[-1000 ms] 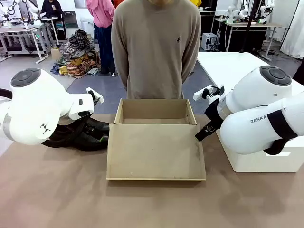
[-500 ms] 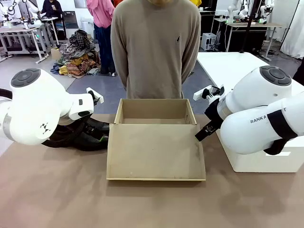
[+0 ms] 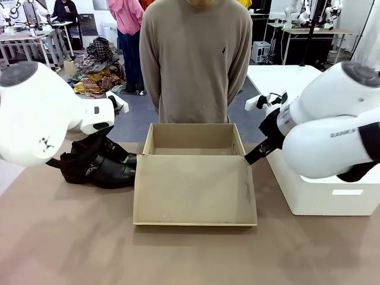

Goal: Pack the shoes into the box.
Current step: Place one shoe of the Shoes into the Shoes Box.

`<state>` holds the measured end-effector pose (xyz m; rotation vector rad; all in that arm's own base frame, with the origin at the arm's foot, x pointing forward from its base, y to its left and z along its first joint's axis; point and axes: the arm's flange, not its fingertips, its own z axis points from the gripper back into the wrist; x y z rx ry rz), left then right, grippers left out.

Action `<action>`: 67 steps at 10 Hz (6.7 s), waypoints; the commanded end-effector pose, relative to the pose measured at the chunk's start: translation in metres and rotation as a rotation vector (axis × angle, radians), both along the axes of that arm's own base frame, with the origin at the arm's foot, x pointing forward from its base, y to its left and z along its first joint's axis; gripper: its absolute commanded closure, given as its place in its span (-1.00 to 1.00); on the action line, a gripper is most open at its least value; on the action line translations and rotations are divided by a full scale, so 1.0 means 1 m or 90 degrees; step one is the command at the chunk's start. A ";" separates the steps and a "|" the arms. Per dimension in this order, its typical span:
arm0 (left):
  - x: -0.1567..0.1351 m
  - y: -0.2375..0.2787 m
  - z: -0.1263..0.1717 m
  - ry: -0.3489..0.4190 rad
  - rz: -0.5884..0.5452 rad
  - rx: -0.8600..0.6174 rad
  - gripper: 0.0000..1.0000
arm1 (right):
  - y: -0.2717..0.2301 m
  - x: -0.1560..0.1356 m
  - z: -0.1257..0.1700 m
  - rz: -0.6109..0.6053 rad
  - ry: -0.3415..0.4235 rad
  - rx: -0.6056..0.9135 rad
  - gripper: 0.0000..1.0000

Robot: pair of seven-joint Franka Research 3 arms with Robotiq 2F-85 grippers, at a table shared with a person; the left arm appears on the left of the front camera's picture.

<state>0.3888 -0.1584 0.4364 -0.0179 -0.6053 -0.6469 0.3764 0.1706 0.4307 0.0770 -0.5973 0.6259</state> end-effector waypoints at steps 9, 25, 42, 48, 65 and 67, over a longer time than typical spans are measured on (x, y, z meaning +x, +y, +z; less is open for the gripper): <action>-0.030 0.029 0.093 -0.111 -0.241 -0.006 -1.00 | -0.029 -0.054 0.084 0.161 -0.047 0.054 -1.00; -0.044 0.085 0.136 -0.103 -0.156 -0.073 -1.00 | -0.086 -0.116 0.111 0.134 -0.083 0.100 -1.00; -0.003 0.126 0.140 0.039 -0.443 0.224 -1.00 | -0.078 -0.085 0.155 0.129 -0.084 0.083 -1.00; 0.008 0.127 0.123 0.099 -0.524 0.250 -1.00 | -0.078 -0.085 0.155 0.129 -0.084 0.083 -1.00; 0.150 0.132 0.092 0.090 -0.603 0.266 -1.00 | -0.078 -0.085 0.155 0.129 -0.084 0.083 -1.00; 0.154 0.129 0.086 0.125 -0.628 0.264 -1.00 | -0.078 -0.085 0.155 0.129 -0.084 0.083 -1.00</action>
